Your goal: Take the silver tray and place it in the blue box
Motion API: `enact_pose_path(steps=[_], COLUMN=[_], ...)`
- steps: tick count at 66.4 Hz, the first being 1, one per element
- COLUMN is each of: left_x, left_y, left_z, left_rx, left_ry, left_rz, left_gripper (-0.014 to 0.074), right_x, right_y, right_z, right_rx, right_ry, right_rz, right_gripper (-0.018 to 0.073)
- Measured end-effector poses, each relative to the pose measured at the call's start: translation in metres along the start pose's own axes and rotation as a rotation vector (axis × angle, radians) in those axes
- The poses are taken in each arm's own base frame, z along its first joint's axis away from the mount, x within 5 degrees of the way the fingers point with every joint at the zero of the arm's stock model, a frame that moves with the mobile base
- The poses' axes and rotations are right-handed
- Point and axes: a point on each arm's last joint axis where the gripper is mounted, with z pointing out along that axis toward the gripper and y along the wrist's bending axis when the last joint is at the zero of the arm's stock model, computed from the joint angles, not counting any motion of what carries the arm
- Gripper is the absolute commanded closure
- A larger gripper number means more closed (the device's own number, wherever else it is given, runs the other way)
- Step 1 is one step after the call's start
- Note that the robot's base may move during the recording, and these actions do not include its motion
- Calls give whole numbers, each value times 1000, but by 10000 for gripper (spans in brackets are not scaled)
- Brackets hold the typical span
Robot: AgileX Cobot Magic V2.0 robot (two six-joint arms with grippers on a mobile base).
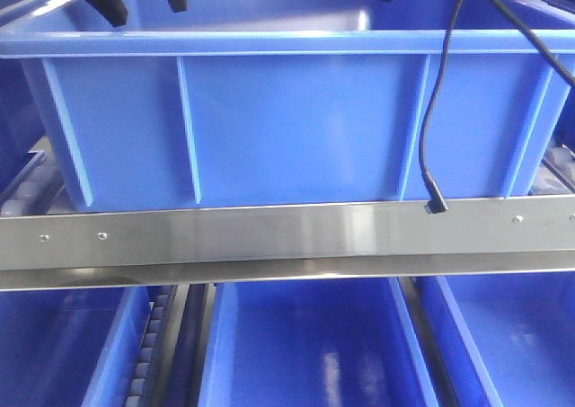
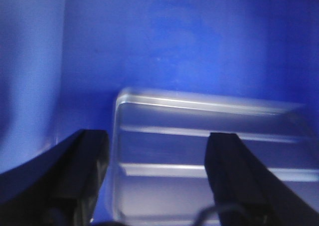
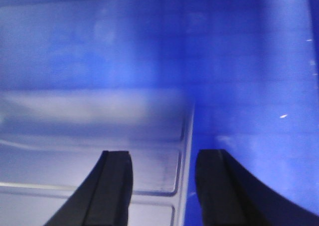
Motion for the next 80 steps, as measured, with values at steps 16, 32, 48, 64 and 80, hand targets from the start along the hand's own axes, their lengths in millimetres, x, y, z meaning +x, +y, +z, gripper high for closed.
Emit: enact_pose_path(steps=[16,32,48,64,80], left_x=[-1,-4,-2,0,8], left_y=[1,-1,-2,-10,-15], left_z=[0,0,0,-9,-34], left_rx=[-6,8,20,104,144], left_ry=[-9,-41,-22,-2,-63], left_rz=[7,9,16,22,41], left_gripper=[399,605,601,601,601], right_x=[-4,-4,-1,7,16], right_y=[-9,-9,-1,26,23], right_z=[1,1,1,-8,-47], right_rx=[24,20,-57,-209,-281], right_ry=[0,-1,20,-2,-147], right_rz=[12,14,-9,-220,-290], right_gripper=[295,508,507,507,507])
